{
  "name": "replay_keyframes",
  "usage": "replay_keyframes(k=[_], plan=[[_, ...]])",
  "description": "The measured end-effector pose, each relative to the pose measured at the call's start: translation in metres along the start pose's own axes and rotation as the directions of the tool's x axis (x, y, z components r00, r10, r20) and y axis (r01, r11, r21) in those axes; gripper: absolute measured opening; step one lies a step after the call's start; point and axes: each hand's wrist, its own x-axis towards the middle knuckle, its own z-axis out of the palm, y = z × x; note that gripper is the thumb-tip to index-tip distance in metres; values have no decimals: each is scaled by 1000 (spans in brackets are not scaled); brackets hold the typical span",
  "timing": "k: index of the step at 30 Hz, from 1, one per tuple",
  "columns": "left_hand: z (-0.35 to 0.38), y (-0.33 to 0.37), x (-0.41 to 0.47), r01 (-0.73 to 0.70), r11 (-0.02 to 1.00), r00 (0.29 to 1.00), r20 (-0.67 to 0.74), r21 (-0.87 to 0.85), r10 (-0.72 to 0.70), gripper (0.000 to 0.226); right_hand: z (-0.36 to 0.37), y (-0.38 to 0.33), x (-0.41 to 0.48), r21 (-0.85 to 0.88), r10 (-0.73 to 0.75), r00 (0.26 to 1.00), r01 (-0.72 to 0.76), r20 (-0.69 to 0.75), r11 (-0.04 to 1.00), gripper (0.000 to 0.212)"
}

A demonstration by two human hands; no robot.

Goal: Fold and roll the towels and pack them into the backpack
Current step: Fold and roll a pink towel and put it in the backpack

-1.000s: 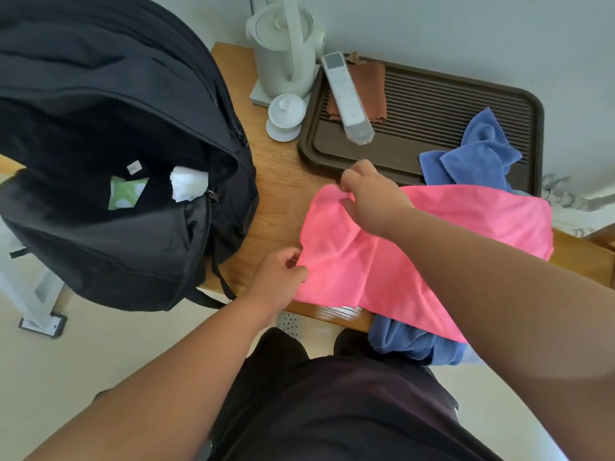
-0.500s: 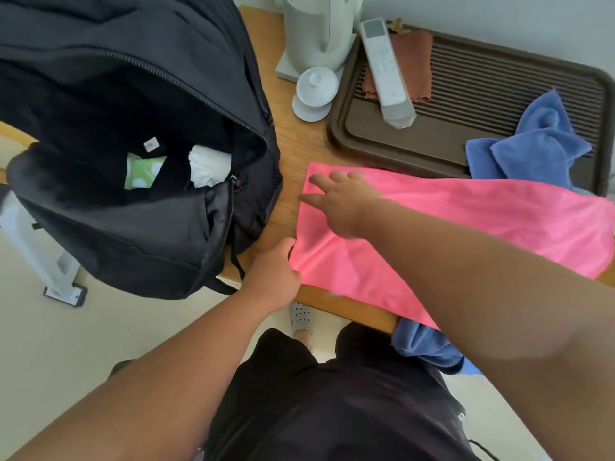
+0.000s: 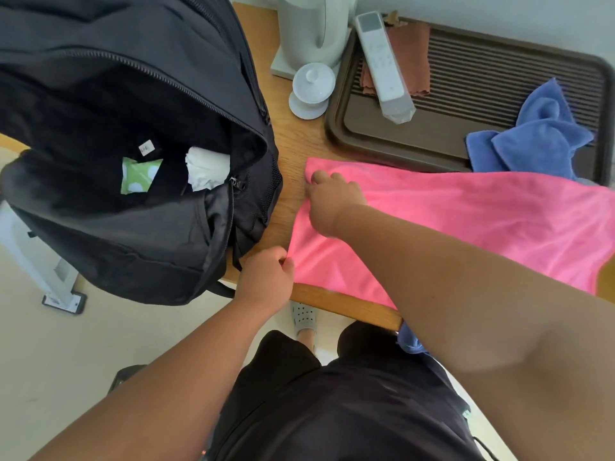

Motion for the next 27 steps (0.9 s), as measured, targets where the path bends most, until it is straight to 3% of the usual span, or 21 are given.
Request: replay_keyframes(k=[3, 6, 8, 10, 14, 16, 19, 24, 27], plan=[[-6, 5, -3, -12, 992, 999, -36, -127, 8, 34, -14, 0, -3, 432, 181, 964, -81, -195, 898, 35], [-14, 12, -6, -44, 965, 999, 6, -258, 47, 31, -36, 5, -12, 767, 500, 848, -202, -173, 609, 32], [-20, 18, -9, -46, 950, 996, 59, -309, 68, 35, -43, 11, -18, 874, 645, 753, -222, -128, 432, 20], [-23, 23, -12, -56, 942, 990, 106, -330, 95, 35, -47, 16, -25, 909, 710, 698, -229, -97, 348, 20], [-25, 38, -19, -51, 921, 959, 238, -385, 152, 31, -53, 32, -36, 935, 754, 656, -243, -39, 259, 19], [-22, 50, -23, -41, 911, 915, 351, -411, 200, 34, -56, 40, -45, 945, 751, 660, -248, 5, 211, 11], [-14, 75, -33, -62, 904, 832, 478, -422, 280, 23, -52, 57, -61, 969, 711, 699, -222, 81, 108, 24], [14, 118, -39, -98, 893, 778, 526, -439, 344, 23, -52, 98, -94, 988, 681, 730, -142, 59, 67, 18], [40, 144, -43, -55, 893, 749, 572, -447, 333, 27, -47, 132, -114, 989, 692, 722, -94, -11, 114, 16]])
